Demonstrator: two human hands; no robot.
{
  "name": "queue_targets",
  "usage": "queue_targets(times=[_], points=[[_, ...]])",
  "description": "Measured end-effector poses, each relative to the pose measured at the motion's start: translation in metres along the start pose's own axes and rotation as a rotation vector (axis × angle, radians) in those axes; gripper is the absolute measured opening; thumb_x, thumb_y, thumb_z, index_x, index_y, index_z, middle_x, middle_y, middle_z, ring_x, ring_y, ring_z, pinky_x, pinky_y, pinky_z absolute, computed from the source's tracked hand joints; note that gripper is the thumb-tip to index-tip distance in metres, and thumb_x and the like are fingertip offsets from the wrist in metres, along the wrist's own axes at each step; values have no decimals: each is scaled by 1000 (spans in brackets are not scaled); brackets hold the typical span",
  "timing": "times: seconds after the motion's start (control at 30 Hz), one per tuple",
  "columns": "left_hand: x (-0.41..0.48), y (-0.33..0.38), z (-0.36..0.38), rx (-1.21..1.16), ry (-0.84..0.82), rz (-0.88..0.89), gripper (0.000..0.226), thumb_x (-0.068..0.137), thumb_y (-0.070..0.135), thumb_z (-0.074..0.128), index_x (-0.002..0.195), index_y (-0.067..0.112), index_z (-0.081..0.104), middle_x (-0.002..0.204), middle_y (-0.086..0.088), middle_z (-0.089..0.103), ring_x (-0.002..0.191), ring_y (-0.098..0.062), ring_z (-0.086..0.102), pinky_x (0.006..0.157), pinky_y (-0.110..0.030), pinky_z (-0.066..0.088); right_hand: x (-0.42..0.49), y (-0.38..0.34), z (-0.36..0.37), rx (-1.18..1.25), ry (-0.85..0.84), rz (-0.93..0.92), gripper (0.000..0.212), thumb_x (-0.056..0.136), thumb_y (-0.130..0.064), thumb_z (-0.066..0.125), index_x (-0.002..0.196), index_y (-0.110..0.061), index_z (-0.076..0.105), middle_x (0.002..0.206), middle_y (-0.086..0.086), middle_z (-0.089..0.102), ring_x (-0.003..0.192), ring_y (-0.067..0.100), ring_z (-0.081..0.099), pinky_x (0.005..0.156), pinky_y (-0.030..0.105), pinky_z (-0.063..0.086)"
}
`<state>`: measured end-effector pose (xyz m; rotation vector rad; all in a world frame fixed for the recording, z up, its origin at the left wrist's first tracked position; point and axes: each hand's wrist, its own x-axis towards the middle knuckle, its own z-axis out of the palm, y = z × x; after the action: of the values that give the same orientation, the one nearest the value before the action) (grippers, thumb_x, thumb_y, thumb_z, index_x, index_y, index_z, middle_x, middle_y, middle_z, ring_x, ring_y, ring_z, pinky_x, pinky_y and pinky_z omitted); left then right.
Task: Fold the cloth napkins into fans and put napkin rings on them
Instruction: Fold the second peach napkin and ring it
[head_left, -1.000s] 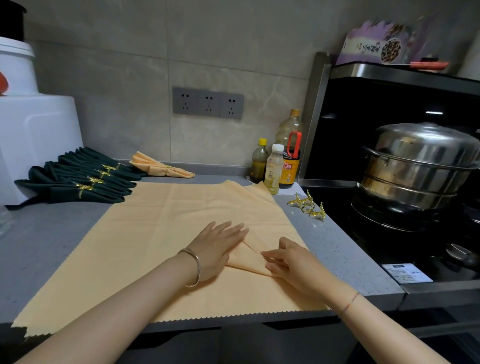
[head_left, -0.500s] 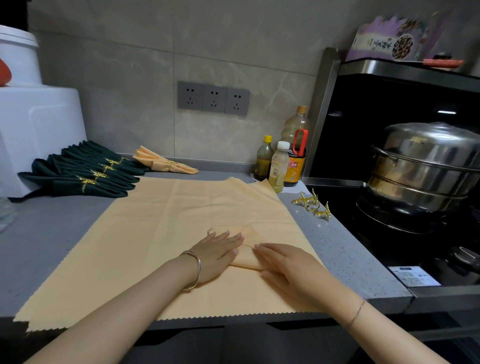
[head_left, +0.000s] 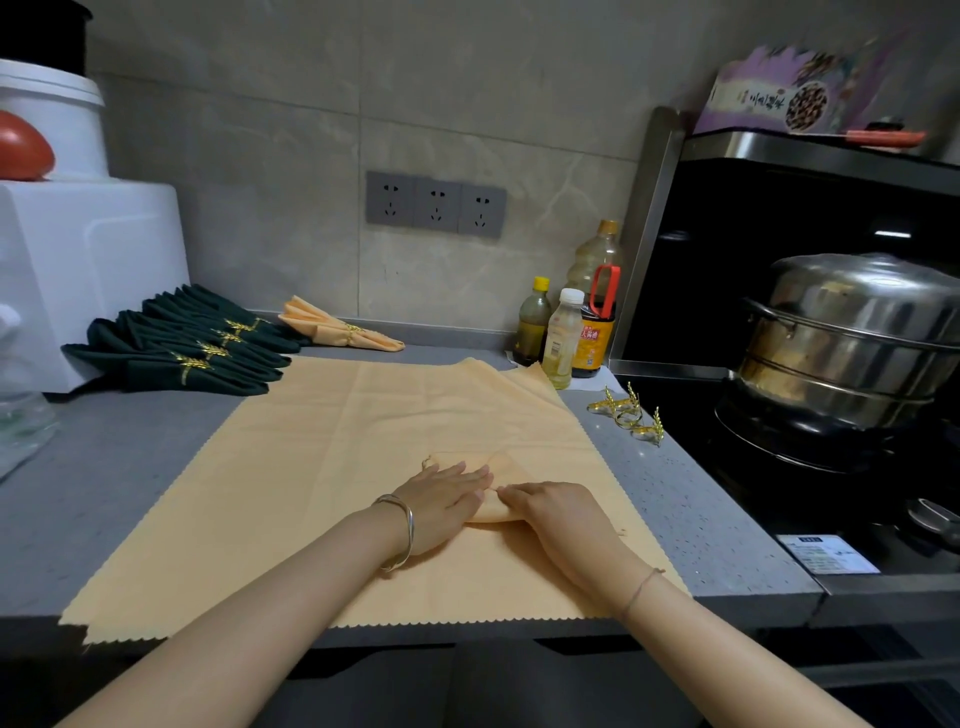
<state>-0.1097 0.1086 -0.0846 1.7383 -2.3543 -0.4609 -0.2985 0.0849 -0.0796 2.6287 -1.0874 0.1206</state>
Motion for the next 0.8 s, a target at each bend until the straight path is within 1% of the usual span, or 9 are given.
queue_targets(times=[0.07,0.13,0.2,0.23,0.33,0.4,0.43,0.63,0.8], points=[[-2,3,-3,-42,31,-8,50,104,40,13,152,27,14,158,17,8,145,-2,-1,118,-25,-5,0,4,-3,125,70,46,42,91,-9,43,128,-22,57,122,2,64,108,26,59,86,37,46],[-9,8,-12,-98,166,10,55,101,50,14,151,28,8,155,22,1,145,0,-4,116,-21,-7,-1,10,-9,324,179,127,34,85,-8,48,101,-29,69,93,-3,72,87,22,63,72,34,47],[-22,11,-28,-130,375,71,71,88,70,9,148,34,0,147,29,-9,141,7,-10,111,-12,-12,4,20,-20,642,199,235,28,84,-9,54,60,-22,54,55,-6,50,55,14,43,54,31,31],[-30,12,-36,-120,466,108,77,81,78,5,146,36,-3,145,32,-11,138,11,-14,109,-10,-14,6,24,-27,849,169,300,32,85,-8,57,56,-14,44,53,-2,39,52,11,33,52,30,25],[-48,7,-52,46,600,206,75,85,76,7,147,35,0,153,24,-5,142,6,-13,115,-18,-12,15,32,-50,1351,-123,478,23,85,-12,67,65,-9,55,62,5,54,53,13,48,49,24,39],[-57,3,-54,171,584,288,74,89,73,14,149,30,9,157,15,8,145,-2,-5,117,-25,-8,21,32,-53,1586,-420,512,6,84,-15,67,88,-11,66,84,9,68,68,19,63,61,27,52],[-61,3,-53,224,529,312,76,88,73,14,149,28,11,156,14,11,145,-2,-4,117,-26,-8,25,33,-49,1637,-522,515,15,84,-15,67,99,-11,67,93,11,68,76,21,64,68,30,54],[-72,2,-33,360,140,172,98,68,80,2,152,30,11,158,18,5,145,-1,-6,114,-22,-15,45,26,-25,1515,-849,461,32,79,-22,72,107,-9,67,100,9,69,88,22,66,87,33,50],[-67,-8,-13,200,59,113,83,79,78,20,150,36,14,155,24,10,145,-1,4,114,-18,-6,55,27,-18,1371,-942,436,52,77,-28,74,123,-7,60,108,9,65,93,23,63,86,32,50]])
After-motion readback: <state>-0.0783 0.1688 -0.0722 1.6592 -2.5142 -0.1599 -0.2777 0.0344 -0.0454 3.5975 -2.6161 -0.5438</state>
